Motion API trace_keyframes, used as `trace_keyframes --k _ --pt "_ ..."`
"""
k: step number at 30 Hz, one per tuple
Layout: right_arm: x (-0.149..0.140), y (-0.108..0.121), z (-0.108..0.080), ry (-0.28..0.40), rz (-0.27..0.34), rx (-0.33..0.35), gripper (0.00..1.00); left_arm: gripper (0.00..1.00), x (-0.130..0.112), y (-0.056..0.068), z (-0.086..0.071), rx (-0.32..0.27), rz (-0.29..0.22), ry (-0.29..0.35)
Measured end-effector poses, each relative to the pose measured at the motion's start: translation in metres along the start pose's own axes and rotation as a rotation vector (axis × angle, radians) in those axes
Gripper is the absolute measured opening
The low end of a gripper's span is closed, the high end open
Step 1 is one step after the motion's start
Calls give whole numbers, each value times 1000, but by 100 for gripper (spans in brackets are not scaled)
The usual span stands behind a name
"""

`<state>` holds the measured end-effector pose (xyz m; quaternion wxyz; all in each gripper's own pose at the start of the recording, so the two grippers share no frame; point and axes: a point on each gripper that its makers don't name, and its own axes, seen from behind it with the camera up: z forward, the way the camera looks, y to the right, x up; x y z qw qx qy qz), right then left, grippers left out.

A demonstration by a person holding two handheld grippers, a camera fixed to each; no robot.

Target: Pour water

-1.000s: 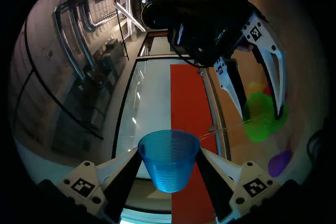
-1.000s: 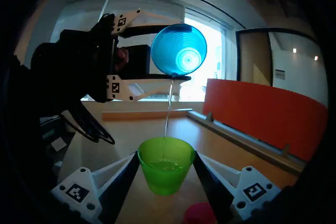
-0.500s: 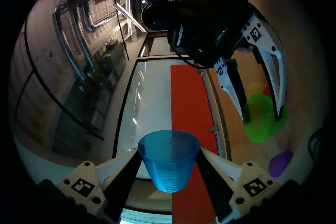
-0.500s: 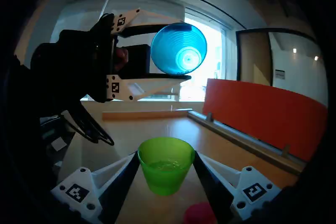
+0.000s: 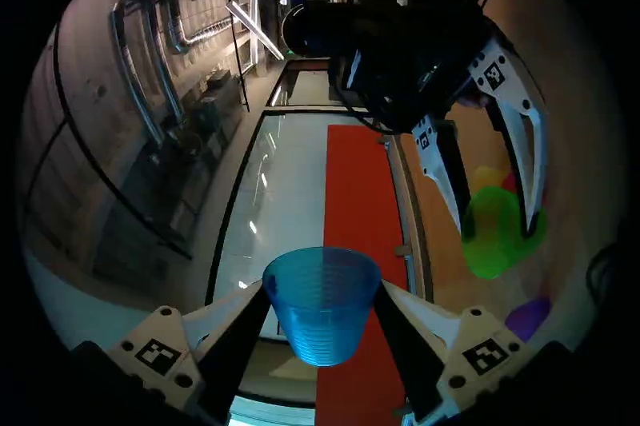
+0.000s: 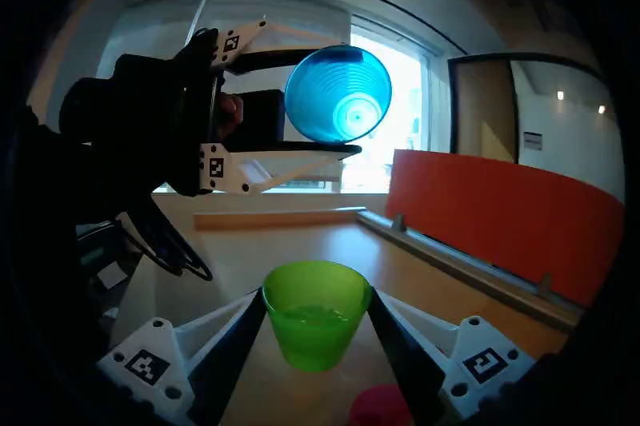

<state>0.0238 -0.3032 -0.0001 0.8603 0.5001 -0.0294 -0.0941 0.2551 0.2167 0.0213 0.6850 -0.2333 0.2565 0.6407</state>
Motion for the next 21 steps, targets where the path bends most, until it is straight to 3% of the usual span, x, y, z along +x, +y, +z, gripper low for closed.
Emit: trace_keyframes --k 12,17,21 --pt "2 1 -1 4 0 -8 92 86 -11 5 0 -6 -202 -11" --pt "3 -1 -1 7 -2 -11 92 86 -18 3 1 0 -317 -19" --pt "5 0 -2 9 -2 -16 92 86 -25 3 0 2 -438 -26"
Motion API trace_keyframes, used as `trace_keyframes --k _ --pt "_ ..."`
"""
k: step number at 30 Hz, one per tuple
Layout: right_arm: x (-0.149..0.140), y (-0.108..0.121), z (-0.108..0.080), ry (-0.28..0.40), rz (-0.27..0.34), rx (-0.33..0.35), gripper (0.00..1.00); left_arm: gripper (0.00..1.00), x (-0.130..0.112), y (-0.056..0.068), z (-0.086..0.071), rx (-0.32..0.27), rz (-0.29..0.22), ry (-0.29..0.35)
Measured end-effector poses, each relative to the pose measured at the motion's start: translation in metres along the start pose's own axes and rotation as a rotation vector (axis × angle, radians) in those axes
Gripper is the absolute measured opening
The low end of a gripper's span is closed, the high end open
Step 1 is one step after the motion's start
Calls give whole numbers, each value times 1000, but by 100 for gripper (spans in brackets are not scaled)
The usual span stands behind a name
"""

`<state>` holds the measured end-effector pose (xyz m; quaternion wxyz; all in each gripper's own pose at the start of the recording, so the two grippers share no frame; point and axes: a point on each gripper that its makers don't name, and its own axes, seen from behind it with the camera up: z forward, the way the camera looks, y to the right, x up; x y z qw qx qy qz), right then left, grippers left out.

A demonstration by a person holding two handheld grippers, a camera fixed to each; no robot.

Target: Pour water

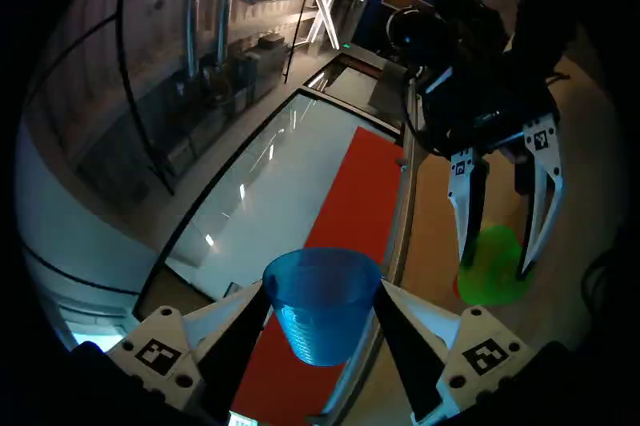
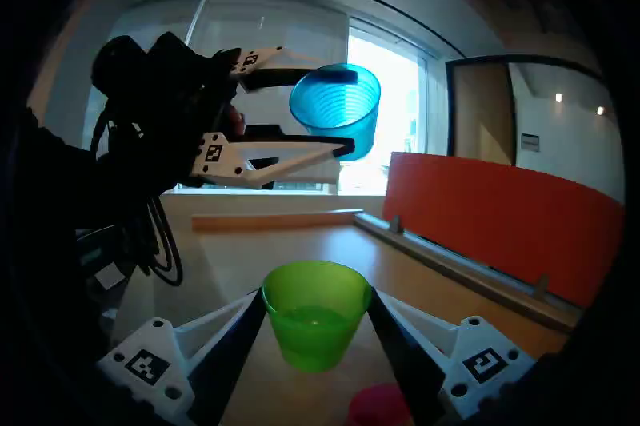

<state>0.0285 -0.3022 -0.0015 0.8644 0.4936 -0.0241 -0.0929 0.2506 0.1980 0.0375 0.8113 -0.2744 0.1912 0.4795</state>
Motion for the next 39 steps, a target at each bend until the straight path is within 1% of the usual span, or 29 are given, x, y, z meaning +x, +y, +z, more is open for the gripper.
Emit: trace_keyframes --k 8,13,17,19,23,26,30,35,39 --pt "3 2 -1 7 6 -8 92 86 -12 0 -3 -21 -265 -26" --pt "3 1 -1 7 7 -9 92 86 -11 -3 -2 -35 -433 -21" --pt "3 1 -2 8 6 -12 92 86 -10 -6 -4 -44 -549 -6" --pt "4 1 -3 9 8 -12 92 86 -11 -6 -5 -50 -592 -3" --pt "4 1 -4 11 14 -11 92 86 -16 -2 -6 -64 -654 -15" --pt "4 0 -5 11 18 -9 92 86 -22 1 -6 -76 -679 -41" --pt "3 0 -7 6 23 -9 92 86 -25 7 -7 -94 -711 -56" --pt "1 0 -11 -5 34 -5 92 86 -33 22 -9 -135 -762 -88" --pt "-4 0 -15 -24 43 2 92 86 -42 33 -11 -151 -795 -118"
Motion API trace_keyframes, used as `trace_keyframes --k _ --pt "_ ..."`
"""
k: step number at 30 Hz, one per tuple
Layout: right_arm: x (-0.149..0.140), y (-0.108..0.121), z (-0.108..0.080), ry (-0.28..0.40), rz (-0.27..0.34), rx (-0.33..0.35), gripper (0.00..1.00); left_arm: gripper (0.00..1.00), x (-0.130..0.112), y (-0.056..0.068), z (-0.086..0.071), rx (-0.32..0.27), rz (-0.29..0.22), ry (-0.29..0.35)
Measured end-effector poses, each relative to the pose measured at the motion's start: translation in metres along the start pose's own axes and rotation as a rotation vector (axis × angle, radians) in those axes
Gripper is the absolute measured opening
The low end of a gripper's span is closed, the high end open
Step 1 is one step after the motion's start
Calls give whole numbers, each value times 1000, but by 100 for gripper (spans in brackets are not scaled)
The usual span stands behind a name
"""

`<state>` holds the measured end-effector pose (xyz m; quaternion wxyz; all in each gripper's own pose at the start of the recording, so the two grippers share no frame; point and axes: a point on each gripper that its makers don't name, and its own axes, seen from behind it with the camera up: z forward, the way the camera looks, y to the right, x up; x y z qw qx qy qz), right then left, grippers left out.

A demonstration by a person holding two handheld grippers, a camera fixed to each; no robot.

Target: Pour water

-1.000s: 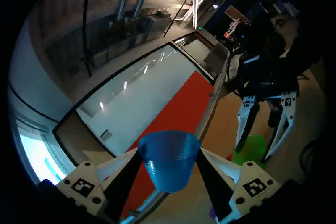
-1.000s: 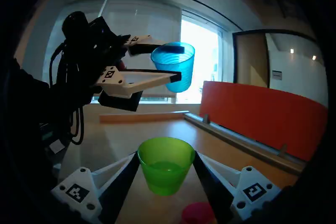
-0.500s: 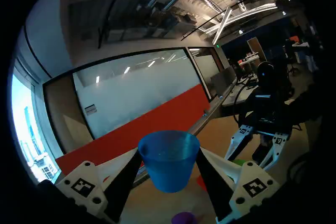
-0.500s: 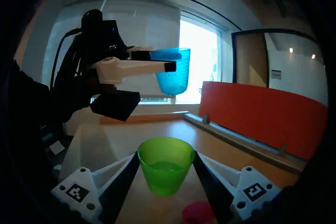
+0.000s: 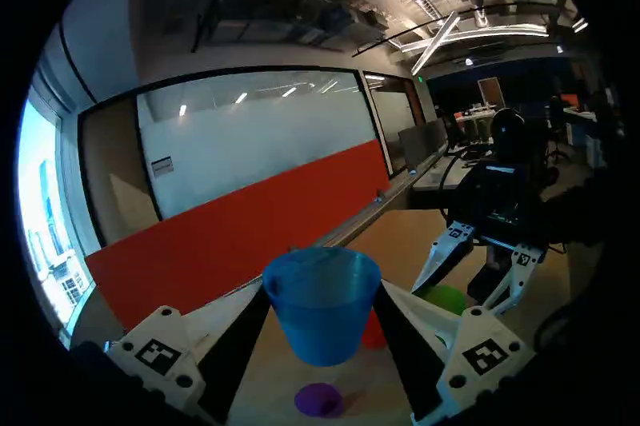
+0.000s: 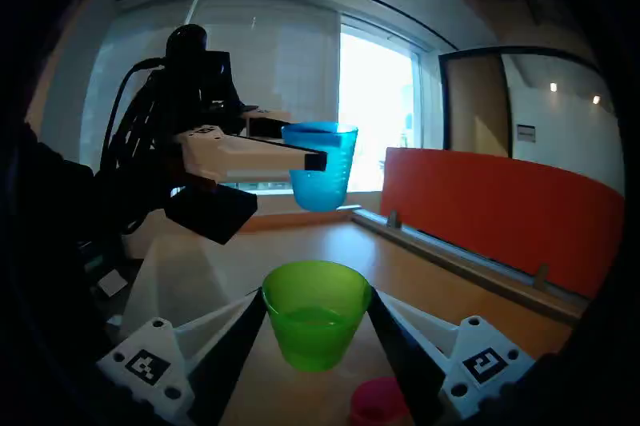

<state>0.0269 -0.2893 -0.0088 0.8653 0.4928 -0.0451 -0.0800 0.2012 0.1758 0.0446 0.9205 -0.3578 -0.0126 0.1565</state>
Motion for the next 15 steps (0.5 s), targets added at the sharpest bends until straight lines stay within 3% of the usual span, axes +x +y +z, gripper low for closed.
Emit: trace_keyframes --k 6,15 --pt "-11 0 -5 -47 6 8 92 86 -24 3 1 -21 -45 -52" --pt "-31 0 -10 -117 10 19 92 86 -63 18 3 -68 -95 -137"
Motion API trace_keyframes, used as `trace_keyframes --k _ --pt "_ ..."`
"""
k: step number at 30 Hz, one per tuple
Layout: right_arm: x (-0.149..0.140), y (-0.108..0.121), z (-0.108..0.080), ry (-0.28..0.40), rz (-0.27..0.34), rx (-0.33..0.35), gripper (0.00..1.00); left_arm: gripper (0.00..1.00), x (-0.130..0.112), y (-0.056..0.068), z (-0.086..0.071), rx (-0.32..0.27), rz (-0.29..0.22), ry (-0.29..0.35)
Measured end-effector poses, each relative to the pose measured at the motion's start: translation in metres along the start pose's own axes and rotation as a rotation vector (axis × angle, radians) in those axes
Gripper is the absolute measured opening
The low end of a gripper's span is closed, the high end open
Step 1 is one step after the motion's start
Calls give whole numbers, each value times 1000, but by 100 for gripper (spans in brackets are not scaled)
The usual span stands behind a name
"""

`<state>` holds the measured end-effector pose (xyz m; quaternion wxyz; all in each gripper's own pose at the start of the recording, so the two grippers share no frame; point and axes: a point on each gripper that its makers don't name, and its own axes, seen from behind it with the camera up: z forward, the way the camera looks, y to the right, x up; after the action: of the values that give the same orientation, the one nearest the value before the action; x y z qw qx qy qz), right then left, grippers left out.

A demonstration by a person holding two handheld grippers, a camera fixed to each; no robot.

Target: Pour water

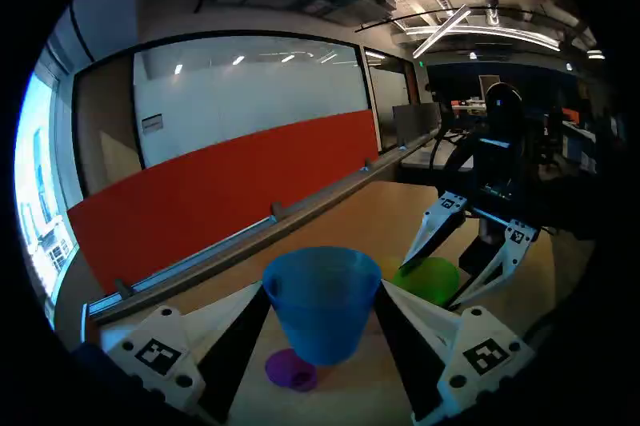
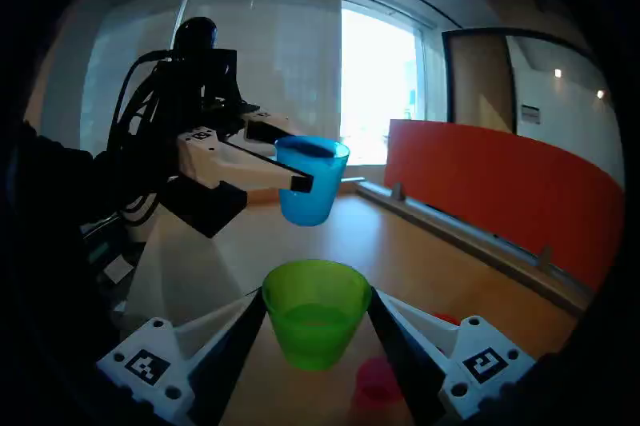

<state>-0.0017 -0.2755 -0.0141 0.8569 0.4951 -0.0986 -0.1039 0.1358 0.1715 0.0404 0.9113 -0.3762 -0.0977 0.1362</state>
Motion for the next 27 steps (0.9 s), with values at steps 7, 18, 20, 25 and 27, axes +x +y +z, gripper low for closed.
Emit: trace_keyframes --k 7,18,20,25,27 --pt "-14 1 1 -49 -7 1 92 86 -33 10 5 -37 -12 -77" --pt "-41 -1 5 -132 -4 23 92 87 -77 26 10 -85 -31 -166" --pt "-46 -2 6 -147 -4 30 92 87 -83 29 11 -95 -35 -180" --pt "-57 -4 9 -178 -4 43 92 87 -99 35 13 -110 -32 -213" --pt "-61 -4 10 -189 -4 48 92 87 -105 37 13 -114 -30 -227"
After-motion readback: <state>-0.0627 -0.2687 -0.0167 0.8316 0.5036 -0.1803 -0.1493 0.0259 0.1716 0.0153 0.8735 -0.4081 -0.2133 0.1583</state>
